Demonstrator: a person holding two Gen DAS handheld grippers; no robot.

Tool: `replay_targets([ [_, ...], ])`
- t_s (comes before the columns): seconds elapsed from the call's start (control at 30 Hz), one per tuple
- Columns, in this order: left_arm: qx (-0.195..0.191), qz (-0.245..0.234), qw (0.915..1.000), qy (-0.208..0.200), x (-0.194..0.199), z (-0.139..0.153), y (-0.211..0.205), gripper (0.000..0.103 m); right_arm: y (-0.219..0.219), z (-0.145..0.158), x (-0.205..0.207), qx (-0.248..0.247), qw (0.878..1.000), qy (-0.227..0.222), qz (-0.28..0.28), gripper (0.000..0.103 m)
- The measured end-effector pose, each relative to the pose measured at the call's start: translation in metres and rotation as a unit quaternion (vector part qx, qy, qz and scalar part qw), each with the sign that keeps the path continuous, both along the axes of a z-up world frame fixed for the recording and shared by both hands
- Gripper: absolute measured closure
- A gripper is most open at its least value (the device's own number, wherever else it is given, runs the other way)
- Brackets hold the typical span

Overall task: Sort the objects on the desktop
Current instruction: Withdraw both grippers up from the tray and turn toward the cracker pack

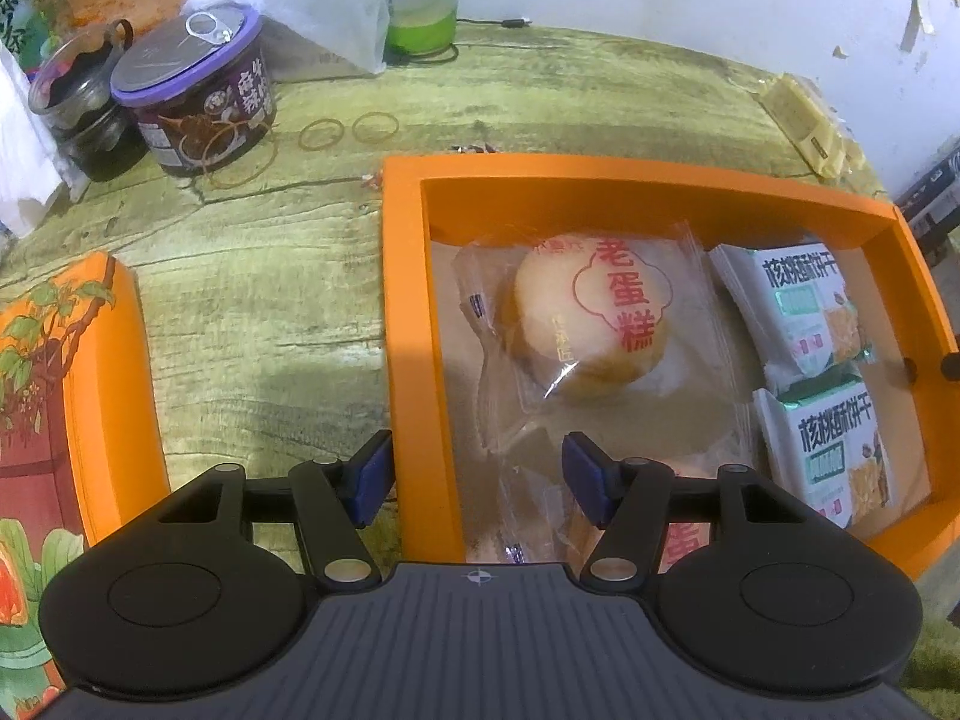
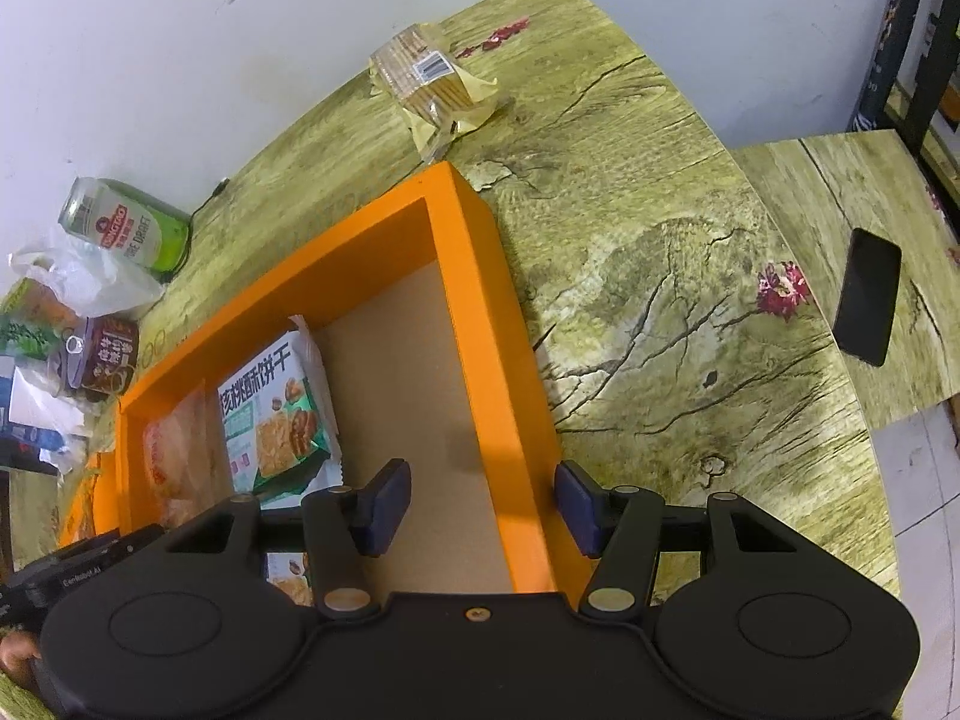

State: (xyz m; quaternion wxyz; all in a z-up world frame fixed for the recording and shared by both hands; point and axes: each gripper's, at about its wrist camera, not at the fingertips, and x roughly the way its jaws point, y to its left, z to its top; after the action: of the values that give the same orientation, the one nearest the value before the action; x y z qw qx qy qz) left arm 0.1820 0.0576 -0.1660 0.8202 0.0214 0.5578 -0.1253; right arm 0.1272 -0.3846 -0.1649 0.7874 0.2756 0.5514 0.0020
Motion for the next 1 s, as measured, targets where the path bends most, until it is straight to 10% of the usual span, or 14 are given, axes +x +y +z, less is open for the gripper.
replay_targets([
  [0.7,0.012,0.044,0.9976,-0.052,-0.009,0.045,0.002,0.021,-0.033,0.035,0.028,-0.023,0.998,-0.048,-0.022,0.042],
  [1.0,-0.034,-0.035,0.9936,-0.102,0.029,0.089,-0.072,0.021,-0.039,0.070,0.108,-0.063,0.992,-0.112,0.022,0.038],
])
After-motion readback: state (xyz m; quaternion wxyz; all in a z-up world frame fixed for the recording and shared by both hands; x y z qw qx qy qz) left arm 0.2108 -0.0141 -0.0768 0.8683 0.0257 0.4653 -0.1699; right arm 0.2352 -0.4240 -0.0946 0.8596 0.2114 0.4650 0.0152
